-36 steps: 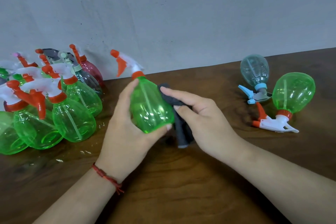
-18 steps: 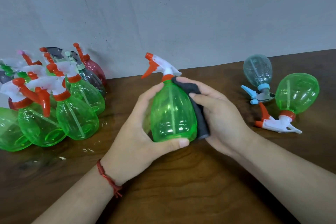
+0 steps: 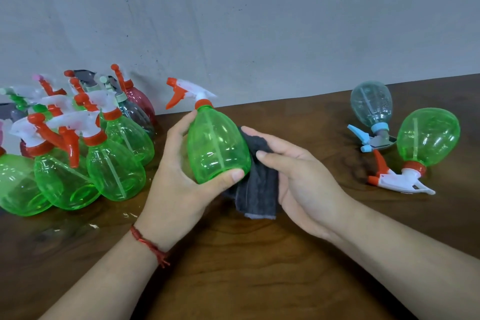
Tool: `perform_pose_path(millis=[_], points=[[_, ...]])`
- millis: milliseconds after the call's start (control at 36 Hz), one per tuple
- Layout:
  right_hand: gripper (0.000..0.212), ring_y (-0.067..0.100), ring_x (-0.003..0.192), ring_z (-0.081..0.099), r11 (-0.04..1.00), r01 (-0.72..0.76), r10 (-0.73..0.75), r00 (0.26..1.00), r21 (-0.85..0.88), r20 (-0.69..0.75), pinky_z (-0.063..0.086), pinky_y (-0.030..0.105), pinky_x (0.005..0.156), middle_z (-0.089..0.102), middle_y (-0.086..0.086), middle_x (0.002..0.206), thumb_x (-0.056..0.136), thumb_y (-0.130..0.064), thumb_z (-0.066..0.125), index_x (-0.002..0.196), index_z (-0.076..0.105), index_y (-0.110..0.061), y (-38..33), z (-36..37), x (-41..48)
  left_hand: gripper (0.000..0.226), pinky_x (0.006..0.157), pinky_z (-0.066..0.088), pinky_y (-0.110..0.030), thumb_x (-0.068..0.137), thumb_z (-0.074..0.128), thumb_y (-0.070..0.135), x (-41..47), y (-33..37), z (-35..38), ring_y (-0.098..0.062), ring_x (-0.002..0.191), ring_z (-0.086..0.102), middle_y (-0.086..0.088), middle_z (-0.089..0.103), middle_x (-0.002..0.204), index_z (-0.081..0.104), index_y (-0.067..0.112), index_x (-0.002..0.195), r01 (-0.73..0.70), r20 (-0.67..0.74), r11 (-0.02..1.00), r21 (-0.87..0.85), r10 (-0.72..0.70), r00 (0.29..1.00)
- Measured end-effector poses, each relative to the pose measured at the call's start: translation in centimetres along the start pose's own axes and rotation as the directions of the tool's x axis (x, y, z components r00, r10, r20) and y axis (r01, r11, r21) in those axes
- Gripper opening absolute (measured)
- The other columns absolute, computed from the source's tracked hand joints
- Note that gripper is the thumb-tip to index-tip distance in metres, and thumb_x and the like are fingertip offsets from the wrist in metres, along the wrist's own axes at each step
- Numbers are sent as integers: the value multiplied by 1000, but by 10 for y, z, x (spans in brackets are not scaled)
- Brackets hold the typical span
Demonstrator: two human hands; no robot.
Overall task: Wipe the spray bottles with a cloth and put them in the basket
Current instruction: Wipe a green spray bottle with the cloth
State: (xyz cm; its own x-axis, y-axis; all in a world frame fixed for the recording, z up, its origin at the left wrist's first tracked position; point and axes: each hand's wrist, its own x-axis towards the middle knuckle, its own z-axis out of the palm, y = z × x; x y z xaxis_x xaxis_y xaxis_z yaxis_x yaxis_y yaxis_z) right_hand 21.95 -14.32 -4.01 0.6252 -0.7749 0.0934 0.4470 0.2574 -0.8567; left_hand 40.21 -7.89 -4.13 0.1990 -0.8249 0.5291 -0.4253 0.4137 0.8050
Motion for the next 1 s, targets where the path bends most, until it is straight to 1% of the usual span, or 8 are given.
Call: perform_pose_path(millis=[83, 194, 278, 361, 556, 750, 861, 1000], points=[[43, 28, 128, 67, 999, 17, -18, 1000, 51, 14, 54, 46, 108, 70, 10, 138, 108, -4, 40, 143, 62, -16, -4, -2, 0, 103, 106, 52, -24, 72, 99, 14, -4, 1, 2, -11, 136, 60, 12, 58, 148, 40, 20, 157, 11, 89, 997, -71, -5, 996], [42, 33, 118, 70, 999, 12, -12, 1000, 52, -17, 62, 45, 90, 71, 15, 134, 105, -10, 43, 139, 65, -16, -13, -8, 2, 105, 109, 53, -32, 70, 95, 24, -9, 0, 6, -21, 140, 59, 6, 56, 153, 38, 24, 158, 36, 217, 995, -98, -14, 976], [42, 38, 127, 65, 999, 42, -42, 999, 32, -21, 53, 53, 104, 68, 18, 137, 104, -10, 43, 141, 64, -13, -17, -12, 2, 108, 114, 50, -38, 71, 100, 27, -10, -1, 7, -22, 142, 56, 6, 55, 154, 36, 27, 159, 21, 262, 999, -44, -9, 965], [43, 36, 125, 66, 997, 80, -79, 996, 14, -32, 50, 54, 107, 67, 21, 137, 103, -9, 43, 142, 63, -12, -18, -13, 4, 113, 119, 45, -37, 68, 101, 23, -11, -1, 8, -21, 147, 51, 9, 53, 156, 34, 24, 160, -11, 277, 1000, 11, 8, 961], [44, 21, 122, 70, 979, 160, -165, 986, -127, -35, 57, 30, 100, 73, 7, 131, 107, 1, 39, 138, 66, -13, -11, -10, 4, 113, 119, 46, -41, 68, 100, 22, -12, -3, 11, -21, 146, 53, 5, 54, 155, 35, 21, 160, -55, 194, 998, 42, 46, 980], [45, 21, 131, 65, 915, 254, -281, 959, -314, -42, 45, 45, 118, 73, 2, 133, 104, 9, 47, 134, 70, -15, -7, -12, 4, 112, 116, 46, -29, 66, 100, 21, -7, -2, 11, -20, 145, 53, 9, 51, 154, 37, 16, 159, -120, 79, 989, 84, 114, 990], [50, 4, 130, 63, 797, 302, -333, 942, -523, 37, 47, 23, 112, 72, -11, 134, 101, 11, 53, 129, 74, -24, -3, -8, -1, 108, 110, 50, -25, 67, 99, 18, -1, -8, 5, -15, 139, 57, 2, 54, 151, 38, 18, 157, -45, -55, 998, 52, 48, 997], [37, -1, 136, 56, 648, 370, -403, 908, -666, 112, 44, 18, 112, 64, -12, 145, 103, 0, 59, 131, 74, -19, 6, -9, -4, 108, 112, 53, -38, 72, 98, 16, -2, -10, 6, -12, 136, 60, 8, 56, 149, 35, 32, 158, 46, -52, 995, 93, -42, 998]])
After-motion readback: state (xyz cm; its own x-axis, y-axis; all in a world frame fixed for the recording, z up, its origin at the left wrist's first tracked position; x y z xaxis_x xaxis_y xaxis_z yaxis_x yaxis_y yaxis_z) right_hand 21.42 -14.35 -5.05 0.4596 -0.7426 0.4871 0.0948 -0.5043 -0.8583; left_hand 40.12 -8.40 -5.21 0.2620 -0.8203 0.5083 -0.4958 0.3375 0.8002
